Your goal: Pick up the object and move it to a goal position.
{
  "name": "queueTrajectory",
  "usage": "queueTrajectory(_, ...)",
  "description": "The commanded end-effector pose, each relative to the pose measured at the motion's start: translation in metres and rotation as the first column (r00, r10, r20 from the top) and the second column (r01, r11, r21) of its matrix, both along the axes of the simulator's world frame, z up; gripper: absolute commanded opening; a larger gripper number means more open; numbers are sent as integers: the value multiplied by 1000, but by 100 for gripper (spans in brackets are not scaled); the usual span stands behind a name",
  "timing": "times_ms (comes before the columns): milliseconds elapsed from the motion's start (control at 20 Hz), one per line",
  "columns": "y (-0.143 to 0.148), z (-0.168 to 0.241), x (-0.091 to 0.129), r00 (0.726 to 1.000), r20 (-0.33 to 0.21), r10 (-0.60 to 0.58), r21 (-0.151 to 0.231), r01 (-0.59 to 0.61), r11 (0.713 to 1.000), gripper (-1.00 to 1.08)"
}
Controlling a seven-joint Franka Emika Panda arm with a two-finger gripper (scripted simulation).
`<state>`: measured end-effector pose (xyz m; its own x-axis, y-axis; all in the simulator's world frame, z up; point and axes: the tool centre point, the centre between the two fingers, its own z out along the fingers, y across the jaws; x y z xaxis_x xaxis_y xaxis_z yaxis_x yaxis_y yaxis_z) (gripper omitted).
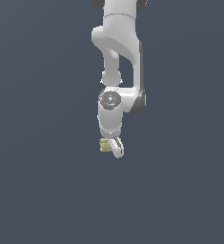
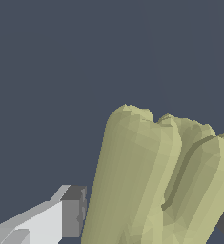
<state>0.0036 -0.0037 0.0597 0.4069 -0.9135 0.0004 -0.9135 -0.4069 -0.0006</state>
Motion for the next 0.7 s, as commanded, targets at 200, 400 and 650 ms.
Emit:
queueTrajectory(200, 35, 16, 17, 1000, 1, 1, 0, -1, 1000, -100)
queueTrajectory(400, 64, 30, 31, 1000, 1, 1, -1, -1, 1000, -100)
queueTrajectory(650, 104, 49, 52, 1000, 0, 1, -1, -1, 1000, -100)
